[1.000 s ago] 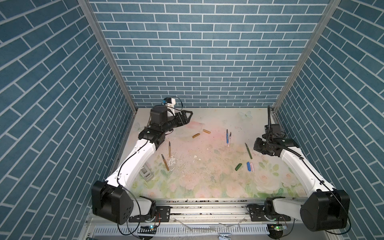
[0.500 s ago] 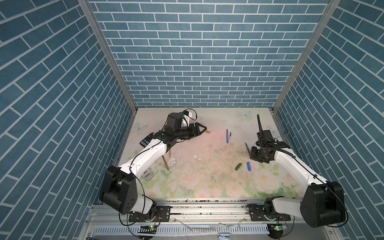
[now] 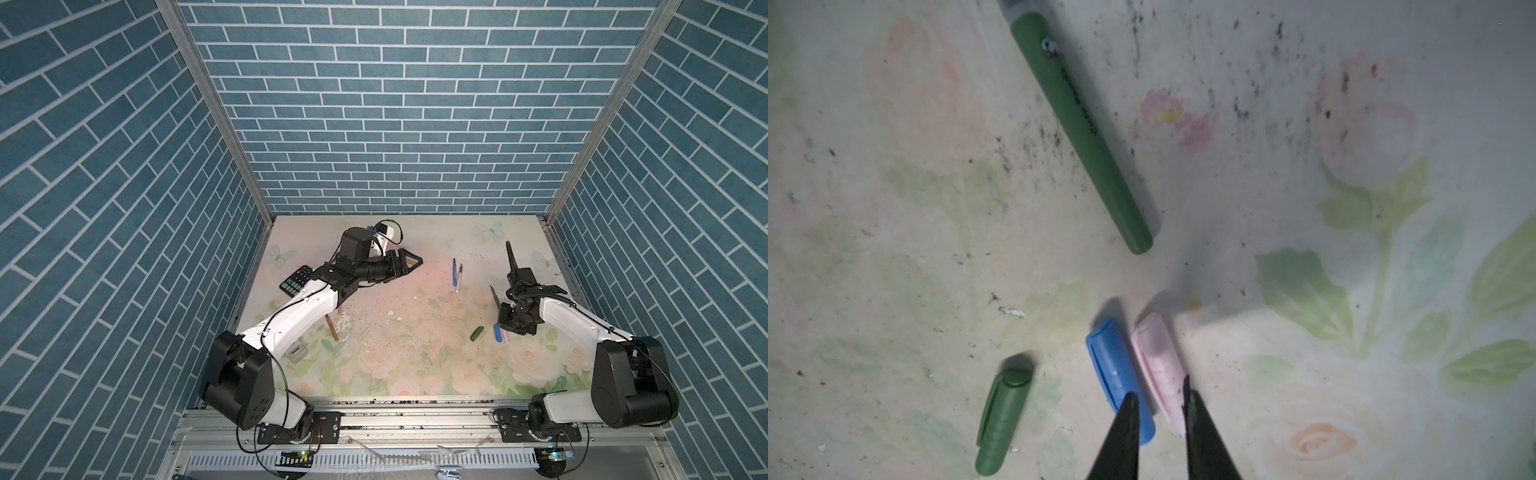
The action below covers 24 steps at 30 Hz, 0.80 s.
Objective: Insert the pens into the pen caps
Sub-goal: 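Reach the right gripper over the white pen while the left arm swings toward center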
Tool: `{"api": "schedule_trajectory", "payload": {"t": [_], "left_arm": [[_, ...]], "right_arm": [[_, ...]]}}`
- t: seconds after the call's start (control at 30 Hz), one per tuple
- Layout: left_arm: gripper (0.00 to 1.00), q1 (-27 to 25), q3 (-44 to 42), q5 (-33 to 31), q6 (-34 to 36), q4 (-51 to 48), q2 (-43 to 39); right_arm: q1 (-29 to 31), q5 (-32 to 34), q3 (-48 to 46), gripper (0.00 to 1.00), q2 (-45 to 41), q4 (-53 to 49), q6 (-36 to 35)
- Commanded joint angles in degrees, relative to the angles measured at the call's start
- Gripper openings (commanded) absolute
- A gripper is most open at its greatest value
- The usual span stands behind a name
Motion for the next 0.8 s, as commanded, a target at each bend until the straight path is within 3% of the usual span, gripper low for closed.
{"api": "schedule_trajectory", "payload": {"t": [0.0,0.53,0.77], "left_arm": [[0.74,-0.21,-0.51,1.06,-0.1,1.44,-0.39],[0.74,-0.56,-0.77,1.39,-0.57,1.89,0.65],[0.74,-0.65,-0.85,1.17,-0.37,1.77,0.32]], "right_arm": [[-0.81,0.72,-0.91,0.23,1.09,0.26,0.0],[0.27,1.43,3.68,0.23,-0.44,-1.79,-0.03],[6.43,-0.44,15.2,0.22,9.13,1.54,2.83]]}}
